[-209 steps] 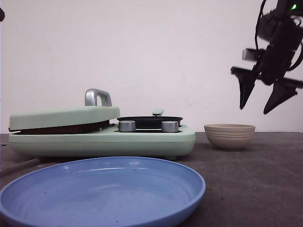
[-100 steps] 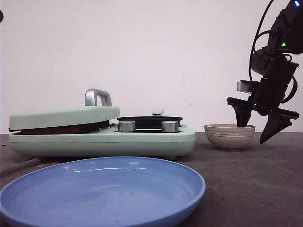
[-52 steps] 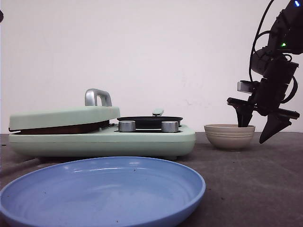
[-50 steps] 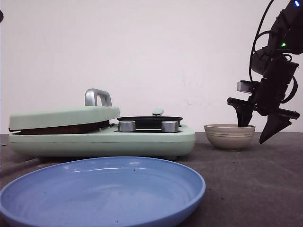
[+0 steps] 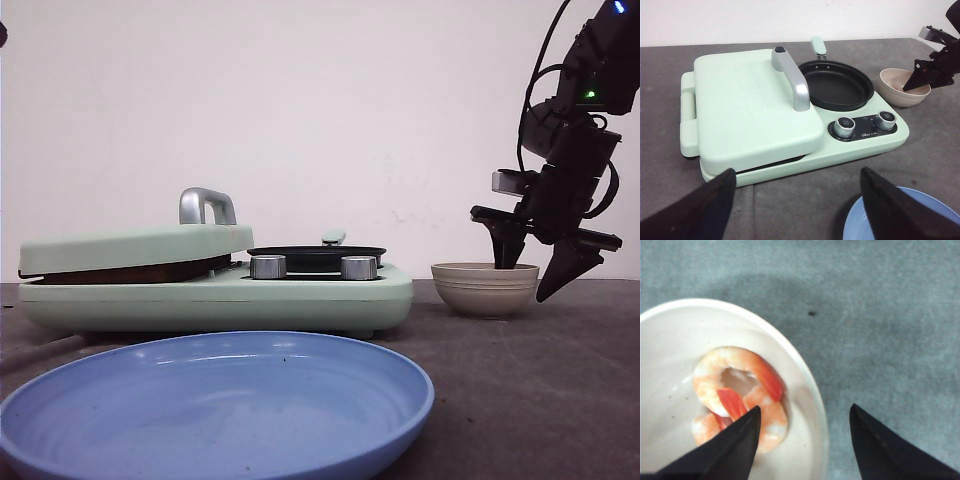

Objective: Make breakfast with bread and shrimp
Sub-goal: 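Lower the right gripper onto the bowl rim and grasp it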

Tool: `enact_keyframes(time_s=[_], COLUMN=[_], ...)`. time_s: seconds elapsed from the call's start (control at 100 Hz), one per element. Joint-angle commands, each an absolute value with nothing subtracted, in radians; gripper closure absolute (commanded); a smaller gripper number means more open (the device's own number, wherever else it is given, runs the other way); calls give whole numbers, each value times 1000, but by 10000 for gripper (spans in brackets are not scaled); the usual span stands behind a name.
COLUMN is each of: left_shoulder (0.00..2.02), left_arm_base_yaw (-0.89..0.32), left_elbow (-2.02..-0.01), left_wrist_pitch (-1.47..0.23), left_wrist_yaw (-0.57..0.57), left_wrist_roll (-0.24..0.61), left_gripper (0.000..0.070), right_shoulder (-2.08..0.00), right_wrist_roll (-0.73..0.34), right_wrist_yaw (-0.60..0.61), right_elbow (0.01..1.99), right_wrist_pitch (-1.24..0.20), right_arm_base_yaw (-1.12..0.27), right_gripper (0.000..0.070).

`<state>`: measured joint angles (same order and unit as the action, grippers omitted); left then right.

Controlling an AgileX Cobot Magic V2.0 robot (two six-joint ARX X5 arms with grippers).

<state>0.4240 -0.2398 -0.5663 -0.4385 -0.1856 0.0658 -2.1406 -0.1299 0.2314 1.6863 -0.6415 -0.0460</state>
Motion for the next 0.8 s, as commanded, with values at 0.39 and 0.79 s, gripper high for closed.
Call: enact_keyframes(time_s=[0.39,0.79], left_shoulder=[424,424], left_arm_base_yaw=[-242,-242], left_elbow=[-569,-569], left_wrist_pitch=[-431,-431], left_wrist_yaw=[-183,-183], left_wrist_roll=[60,60], left_gripper=[277,277], right_shoulder=[-2170,-2171], right_wrist_roll=[-120,-119], right_wrist_yaw=[209,209], right_elbow=[1709,1709], right_wrist_pitch=[-636,-635], right_arm_base_yaw=[-50,-57], right_gripper=[394,586])
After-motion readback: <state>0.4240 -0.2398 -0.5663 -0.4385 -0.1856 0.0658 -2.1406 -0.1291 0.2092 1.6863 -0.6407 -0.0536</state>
